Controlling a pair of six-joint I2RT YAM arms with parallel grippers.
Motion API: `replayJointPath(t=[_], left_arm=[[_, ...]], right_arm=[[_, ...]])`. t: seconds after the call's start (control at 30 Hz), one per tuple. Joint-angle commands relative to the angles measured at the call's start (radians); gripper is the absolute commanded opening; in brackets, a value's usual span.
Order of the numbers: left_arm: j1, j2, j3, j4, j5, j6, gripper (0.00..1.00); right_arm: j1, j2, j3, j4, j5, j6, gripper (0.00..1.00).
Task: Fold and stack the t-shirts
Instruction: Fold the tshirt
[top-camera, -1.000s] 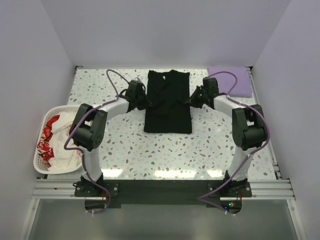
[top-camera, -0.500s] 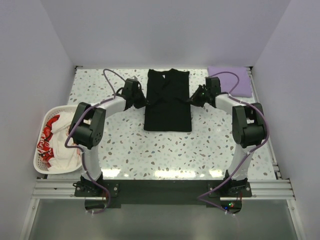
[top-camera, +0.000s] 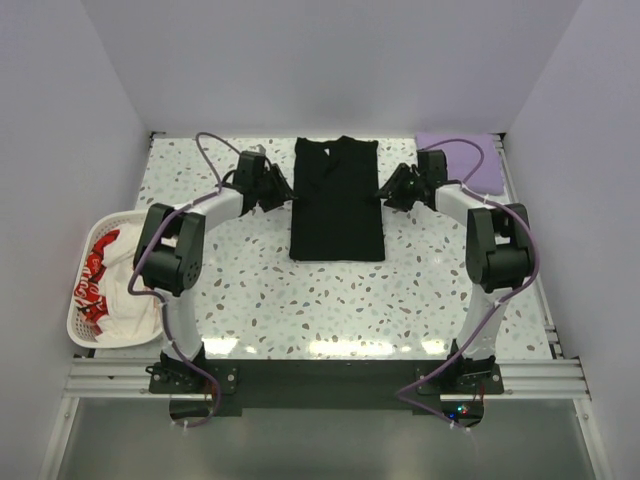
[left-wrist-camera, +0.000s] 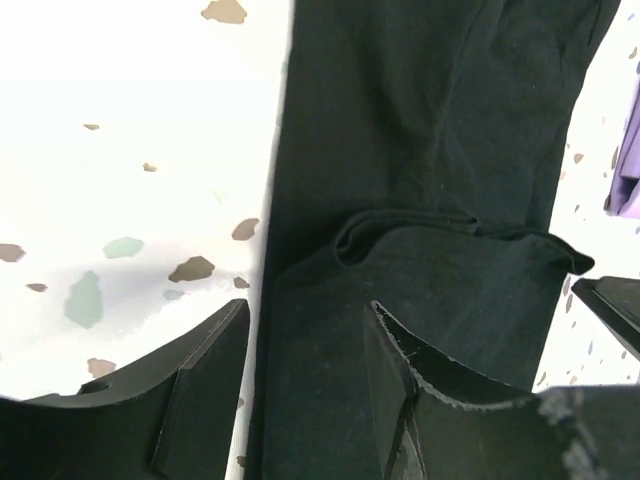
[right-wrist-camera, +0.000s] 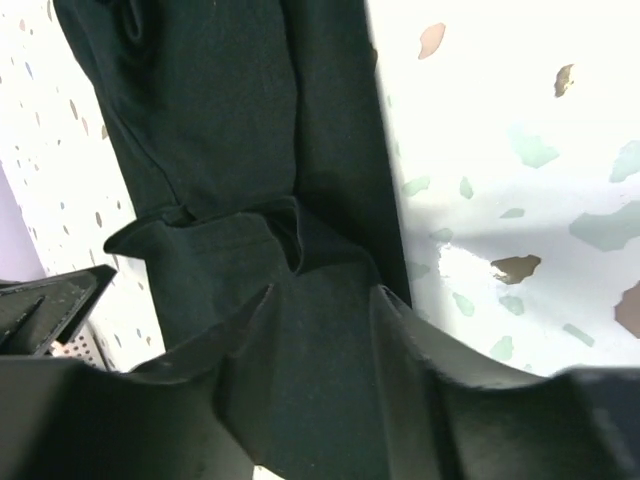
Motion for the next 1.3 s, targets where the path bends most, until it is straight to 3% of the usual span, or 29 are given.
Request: replayJointPath(t=[0.0, 0.17, 0.2, 0.3, 0.33, 0.47, 0.63, 0.9, 1.27], left_arm=[[-0.002, -0.079, 0.017, 0.044, -0.01, 0.037, 0.53], [-0.051, -0.088, 0.033, 0.052, -0.007, 0.04, 0.29], [-0.058, -0.081, 0.042, 0.052, -0.001, 0.038, 0.17], [-0.091, -0.013, 0.109, 0.052, 0.033, 0.034, 0.0], [-0.104, 0.005, 0.128, 0.052, 0.043, 0.034, 0.0], [-0.131, 0.1, 0.203, 0.125, 0.137, 0.058, 0.0], [-0.134, 0.215, 0.296, 0.12, 0.226, 0.093, 0.0], [-0.121, 0.321, 0.398, 0.035, 0.176, 0.133, 0.0], [-0.094, 0.372, 0.346, 0.006, 0.09, 0.084, 0.0]], right_arm=[[-0.007, -0.056, 0.06, -0.023, 0.023, -0.062, 0.47], [0.043, -0.111, 0.041, -0.02, 0.057, -0.094, 0.47], [0.056, -0.109, 0.044, -0.017, 0.057, -0.099, 0.45], [0.103, -0.07, 0.072, 0.015, 0.026, -0.101, 0.29], [0.122, -0.053, 0.084, 0.024, 0.012, -0.101, 0.19], [0.172, 0.051, 0.176, 0.059, -0.055, -0.12, 0.06], [0.18, 0.148, 0.244, 0.079, -0.11, -0.125, 0.03], [0.166, 0.282, 0.343, 0.058, -0.133, -0.156, 0.03], [0.093, 0.372, 0.36, 0.066, -0.207, -0.098, 0.04]])
